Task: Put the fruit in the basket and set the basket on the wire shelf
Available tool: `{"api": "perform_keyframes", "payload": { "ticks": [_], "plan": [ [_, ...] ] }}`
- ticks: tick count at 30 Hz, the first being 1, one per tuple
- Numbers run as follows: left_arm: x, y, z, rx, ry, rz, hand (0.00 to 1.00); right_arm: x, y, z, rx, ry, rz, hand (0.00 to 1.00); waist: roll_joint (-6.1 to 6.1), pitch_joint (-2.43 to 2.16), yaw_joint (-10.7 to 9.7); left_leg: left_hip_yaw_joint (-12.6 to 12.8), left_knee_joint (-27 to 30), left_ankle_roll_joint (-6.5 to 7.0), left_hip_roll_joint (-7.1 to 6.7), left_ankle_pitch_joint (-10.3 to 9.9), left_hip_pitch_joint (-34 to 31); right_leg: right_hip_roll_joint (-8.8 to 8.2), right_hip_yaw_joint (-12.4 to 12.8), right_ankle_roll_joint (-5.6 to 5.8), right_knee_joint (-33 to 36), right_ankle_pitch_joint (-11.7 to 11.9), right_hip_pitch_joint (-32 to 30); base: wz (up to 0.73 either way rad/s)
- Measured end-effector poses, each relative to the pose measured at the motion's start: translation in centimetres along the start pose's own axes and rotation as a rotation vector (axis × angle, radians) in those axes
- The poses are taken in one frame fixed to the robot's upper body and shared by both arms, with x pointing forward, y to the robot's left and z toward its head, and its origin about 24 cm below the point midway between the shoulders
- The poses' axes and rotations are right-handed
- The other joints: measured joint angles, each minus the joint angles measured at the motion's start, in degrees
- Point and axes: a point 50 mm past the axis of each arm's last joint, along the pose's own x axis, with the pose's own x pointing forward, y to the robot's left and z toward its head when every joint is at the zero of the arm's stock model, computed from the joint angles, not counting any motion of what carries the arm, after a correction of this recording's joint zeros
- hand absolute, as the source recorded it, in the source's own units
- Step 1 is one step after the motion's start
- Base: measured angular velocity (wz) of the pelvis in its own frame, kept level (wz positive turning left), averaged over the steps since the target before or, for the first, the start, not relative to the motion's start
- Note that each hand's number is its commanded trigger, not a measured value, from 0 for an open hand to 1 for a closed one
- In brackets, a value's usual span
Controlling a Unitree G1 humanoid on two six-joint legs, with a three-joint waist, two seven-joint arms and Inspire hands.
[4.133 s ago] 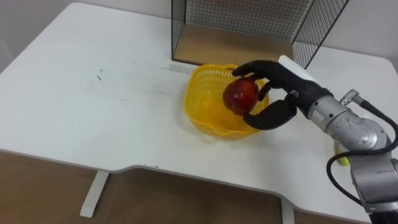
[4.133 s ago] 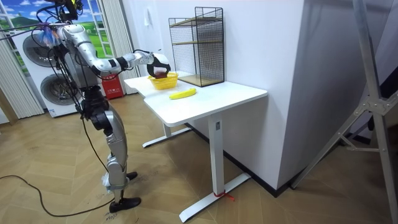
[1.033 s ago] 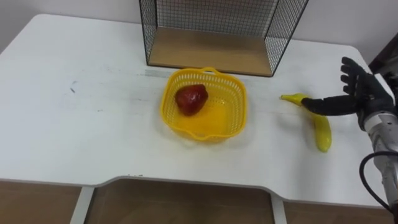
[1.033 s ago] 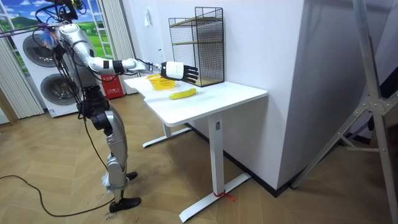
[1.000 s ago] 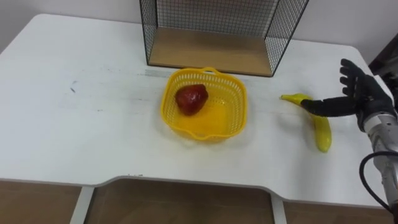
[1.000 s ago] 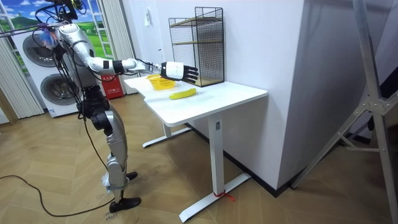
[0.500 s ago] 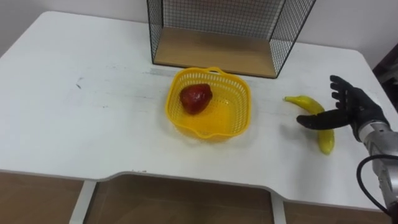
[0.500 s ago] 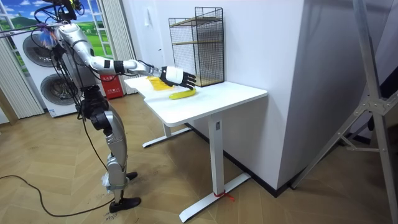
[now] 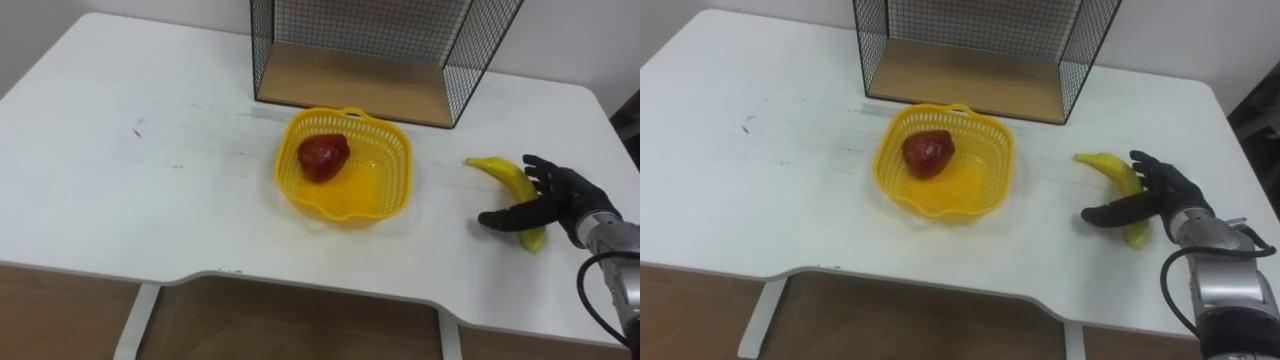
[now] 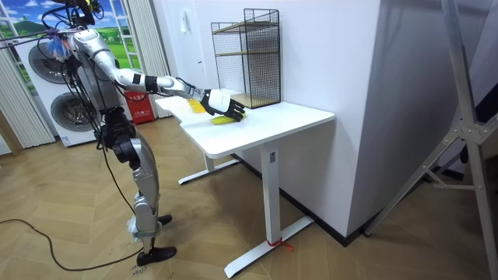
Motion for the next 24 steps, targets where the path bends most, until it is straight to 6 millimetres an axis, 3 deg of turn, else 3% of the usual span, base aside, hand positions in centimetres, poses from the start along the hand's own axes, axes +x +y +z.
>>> {"api": "perform_keyframes", "payload": {
  "ticks": [10, 11, 12, 13, 15, 24],
  "plan": [
    [0.0, 0.0, 0.2, 0.001, -0.005, 0.0, 0.0, 0.0, -0.2, 0.0, -0.059, 0.009, 0.018, 0.0, 0.01, -0.07, 0.1, -0.2, 0.0, -0.01, -0.01, 0.0, -0.1, 0.0, -0.3, 0.0, -0.1, 0.0, 0.1, 0.0],
    [0.0, 0.0, 0.2, 0.001, -0.006, 0.0, 0.0, 0.0, -0.2, 0.1, -0.066, 0.01, 0.018, 0.36, 0.03, -0.07, 0.4, -0.2, 0.0, -0.01, -0.01, 0.0, -0.1, 0.0, -0.3, 0.0, -0.1, 0.0, 0.1, 0.0],
    [0.0, 0.0, 0.2, 0.002, -0.006, 0.0, 0.0, 0.0, -0.2, 0.0, -0.068, 0.011, 0.017, 0.62, 0.12, -0.04, 0.4, -0.2, 0.1, -0.01, -0.01, 0.0, -0.1, 0.01, -0.3, 0.0, -0.1, 0.0, 0.1, 0.0],
    [0.0, 0.0, 0.2, 0.002, -0.007, 0.0, 0.0, 0.0, -0.2, 0.0, -0.069, 0.012, 0.017, 1.0, 0.15, -0.04, 0.4, -0.2, 0.2, 0.0, -0.01, 0.0, -0.1, 0.01, -0.3, 0.0, -0.1, 0.0, 0.0, 0.0],
    [0.0, 0.0, 0.4, 0.003, -0.009, 0.0, 0.0, 0.0, -0.2, 0.1, -0.074, 0.012, 0.015, 1.0, 0.52, 0.1, 0.5, -0.3, 0.2, 0.0, 0.0, 0.0, -0.1, 0.02, -0.4, -0.01, -0.1, 0.0, 0.1, 0.0],
    [0.1, 0.0, 1.8, 0.009, -0.042, -0.001, 0.0, -0.2, -2.3, 0.1, -0.122, 0.036, -0.054, 1.0, 1.35, -0.22, 1.4, -0.5, -0.1, -0.05, 0.0, 0.0, 0.0, 0.06, -0.5, -0.04, -0.1, 0.0, 0.1, 0.0]
  ]
}}
